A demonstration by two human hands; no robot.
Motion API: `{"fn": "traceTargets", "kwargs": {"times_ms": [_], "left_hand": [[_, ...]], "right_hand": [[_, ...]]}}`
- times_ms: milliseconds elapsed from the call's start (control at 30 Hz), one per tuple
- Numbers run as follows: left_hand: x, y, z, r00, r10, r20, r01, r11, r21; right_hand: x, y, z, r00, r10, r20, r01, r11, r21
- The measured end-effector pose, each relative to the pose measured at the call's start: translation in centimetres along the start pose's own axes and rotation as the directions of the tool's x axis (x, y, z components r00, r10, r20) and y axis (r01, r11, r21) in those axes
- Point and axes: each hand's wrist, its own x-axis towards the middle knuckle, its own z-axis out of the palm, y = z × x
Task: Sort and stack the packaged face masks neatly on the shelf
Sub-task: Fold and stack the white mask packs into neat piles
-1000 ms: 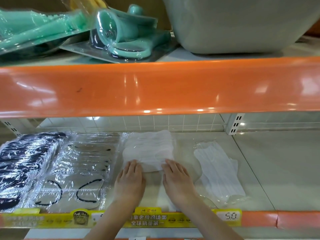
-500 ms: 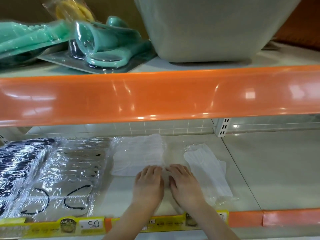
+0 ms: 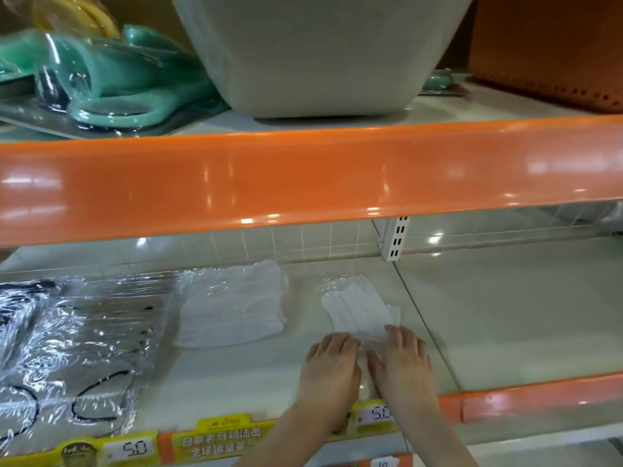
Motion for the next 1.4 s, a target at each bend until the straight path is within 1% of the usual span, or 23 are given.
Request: {"fn": "traceTargets", "kwargs": {"times_ms": [133,233,300,367,433,500,600,633,700,733,767,800,867,933,1000,1067,1133,1167,1200,1267,1300,1333,1400], "left_hand": [[-0.1,-0.1,0.2,0.999,-0.001,0.041,0.001,1.0,-0.003],[-0.2,-0.3,0.3,0.999,0.004,0.033,-0.004,1.0,0.013],[-0.2,-0.3,0.4,1.0,0.002,0.024,-0.002,1.0,0.012],[-0.3,-0.3,0.5,1.0,0.004,-0.006,-0.004,1.0,0.015],[-0.3,-0.3,0.5,0.999,0.009,-0.036,-0.009,1.0,0.011],[-0.3,-0.3,0.5,0.998,-0.005,-0.061,0.005,1.0,-0.009],[-0.1,-0.6,0.6,0.996,-0.071,-0.046,0.066,0.993,-0.093],[0.0,-0.6,0.3,0.994,-0.105,-0.021,0.101,0.986,-0.131],[0.1,-0.4,-0.2,0.994,-0.107,-0.004,0.105,0.984,-0.14],[0.1,-0.1,-0.5,0.995,-0.098,0.002,0.097,0.985,-0.144],[0.1,0.2,-1.1,0.994,-0.109,0.018,0.11,0.979,-0.174],[0.2,0.4,-1.5,0.991,-0.131,0.035,0.136,0.966,-0.219],[0.6,0.6,-2.2,0.981,-0.18,0.07,0.193,0.936,-0.294],[0.9,0.6,-2.9,0.96,-0.248,0.129,0.278,0.9,-0.337],[1.1,0.6,-3.5,0.935,-0.294,0.2,0.351,0.85,-0.392],[1.4,0.4,-4.2,0.913,-0.321,0.253,0.405,0.794,-0.453],[1.5,0.3,-5.1,0.908,-0.313,0.278,0.414,0.763,-0.497],[1.6,0.3,-5.6,0.913,-0.293,0.285,0.402,0.766,-0.501],[1.6,0.2,-6.2,0.915,-0.269,0.3,0.39,0.779,-0.491],[1.7,-0.2,-7.1,0.909,-0.233,0.347,0.378,0.812,-0.445],[1.7,-0.4,-7.7,0.902,-0.231,0.364,0.376,0.834,-0.403],[1.8,-0.7,-8.2,0.9,-0.233,0.37,0.362,0.871,-0.332],[1.8,-1.6,-9.0,0.921,-0.21,0.327,0.254,0.962,-0.097]], "right_hand": [[0.0,0.1,0.2,1.0,0.009,-0.028,-0.006,0.994,0.106],[0.0,0.1,0.0,0.998,-0.007,-0.057,0.018,0.981,0.193],[-0.1,0.1,-0.2,0.998,0.007,-0.055,0.007,0.965,0.261],[-0.2,-0.1,-0.8,0.997,0.078,-0.008,-0.071,0.938,0.34],[0.0,-0.3,-1.5,0.983,0.151,0.1,-0.179,0.892,0.414],[0.4,-0.4,-2.3,0.951,0.24,0.197,-0.309,0.797,0.519],[1.3,-0.8,-3.6,0.868,0.332,0.368,-0.496,0.587,0.639],[1.5,-0.9,-4.0,0.834,0.33,0.442,-0.551,0.498,0.669],[1.7,-1.1,-5.0,0.777,0.265,0.571,-0.63,0.307,0.714],[1.8,-1.2,-5.3,0.757,0.22,0.615,-0.653,0.243,0.717],[1.8,-1.3,-5.5,0.74,0.167,0.651,-0.672,0.209,0.71],[1.8,-1.5,-5.6,0.725,0.129,0.676,-0.686,0.21,0.696],[1.9,-2.2,-6.0,0.723,0.105,0.683,-0.68,0.277,0.678],[1.8,-2.9,-6.3,0.755,0.083,0.651,-0.633,0.353,0.689],[2.0,-3.6,-6.3,0.799,0.085,0.595,-0.575,0.393,0.717],[2.2,-3.9,-6.2,0.826,0.092,0.555,-0.538,0.423,0.73],[2.4,-4.2,-6.2,0.83,0.075,0.552,-0.531,0.409,0.742],[2.4,-4.5,-6.3,0.818,0.049,0.573,-0.549,0.363,0.753],[2.5,-4.8,-6.4,0.798,0.015,0.603,-0.58,0.294,0.76],[2.7,-5.4,-6.6,0.753,-0.031,0.657,-0.649,0.126,0.75],[2.8,-5.8,-6.6,0.745,-0.043,0.665,-0.663,0.058,0.746],[2.8,-6.1,-6.6,0.747,-0.053,0.663,-0.663,0.013,0.749],[2.8,-7.1,-7.0,0.764,-0.093,0.638,-0.645,-0.096,0.758]]}}
